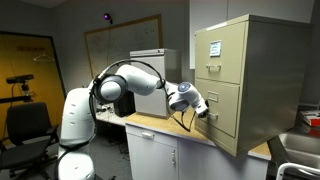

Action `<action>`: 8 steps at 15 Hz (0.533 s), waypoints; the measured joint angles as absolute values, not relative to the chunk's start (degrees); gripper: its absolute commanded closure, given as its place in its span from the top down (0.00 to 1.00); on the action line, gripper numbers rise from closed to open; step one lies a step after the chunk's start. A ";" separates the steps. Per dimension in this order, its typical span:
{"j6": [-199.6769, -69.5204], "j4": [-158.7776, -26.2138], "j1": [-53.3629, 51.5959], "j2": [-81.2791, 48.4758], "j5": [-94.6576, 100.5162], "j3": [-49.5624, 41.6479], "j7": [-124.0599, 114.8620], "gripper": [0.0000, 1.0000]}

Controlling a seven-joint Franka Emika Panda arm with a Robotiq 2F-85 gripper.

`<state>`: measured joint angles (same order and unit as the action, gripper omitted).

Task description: Open the bottom drawer of the file cabinet

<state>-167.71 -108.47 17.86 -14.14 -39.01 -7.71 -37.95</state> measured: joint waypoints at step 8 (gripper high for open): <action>-175.15 -115.56 22.77 -8.96 -62.52 0.99 -16.94 0.06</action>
<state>-175.15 -115.56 22.77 -8.96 -62.52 0.99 -16.94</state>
